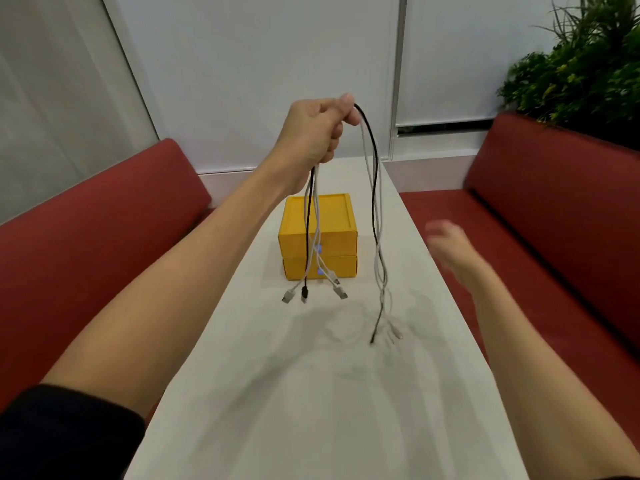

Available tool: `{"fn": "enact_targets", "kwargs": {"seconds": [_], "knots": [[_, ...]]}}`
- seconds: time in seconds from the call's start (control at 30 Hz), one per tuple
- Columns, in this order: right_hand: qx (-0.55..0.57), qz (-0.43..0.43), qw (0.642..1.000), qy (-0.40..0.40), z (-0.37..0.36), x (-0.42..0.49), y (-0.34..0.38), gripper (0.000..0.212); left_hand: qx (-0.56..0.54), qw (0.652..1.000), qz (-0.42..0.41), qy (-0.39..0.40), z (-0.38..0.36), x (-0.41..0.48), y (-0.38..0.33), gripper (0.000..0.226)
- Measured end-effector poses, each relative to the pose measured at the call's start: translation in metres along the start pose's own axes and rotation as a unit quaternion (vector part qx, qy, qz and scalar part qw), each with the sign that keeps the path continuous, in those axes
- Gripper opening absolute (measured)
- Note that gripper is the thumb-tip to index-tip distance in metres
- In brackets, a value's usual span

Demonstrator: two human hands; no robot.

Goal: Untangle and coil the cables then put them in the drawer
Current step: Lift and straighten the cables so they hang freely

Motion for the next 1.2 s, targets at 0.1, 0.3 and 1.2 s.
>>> {"fn": "enact_targets", "kwargs": {"seconds": [0.1, 0.3, 1.2], "knots": [[0.150, 0.185, 0.971, 0.019, 0.001, -0.021, 0.097, 0.038, 0.032, 0.999, -0.009, 0.043, -0.005, 0.003, 0.000, 0.031], [-0.040, 0.357, 0.900, 0.248, -0.034, -0.046, 0.188, 0.028, 0.079, 0.994, -0.035, 0.073, 0.000, 0.007, 0.007, 0.034], [-0.137, 0.264, 0.947, 0.119, 0.011, 0.028, 0.111, 0.019, 0.370, 0.929, 0.014, 0.022, 0.080, -0.031, 0.130, 0.037]]}}
Point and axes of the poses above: each hand's wrist, its own x-axis towards the middle knuckle, its own z-axis out of the back of the hand, y = z × x, the point moved 1 cm from there along x, towards the middle knuckle, and after that the axes turned 13 degrees about x, right-handed, at the moved point
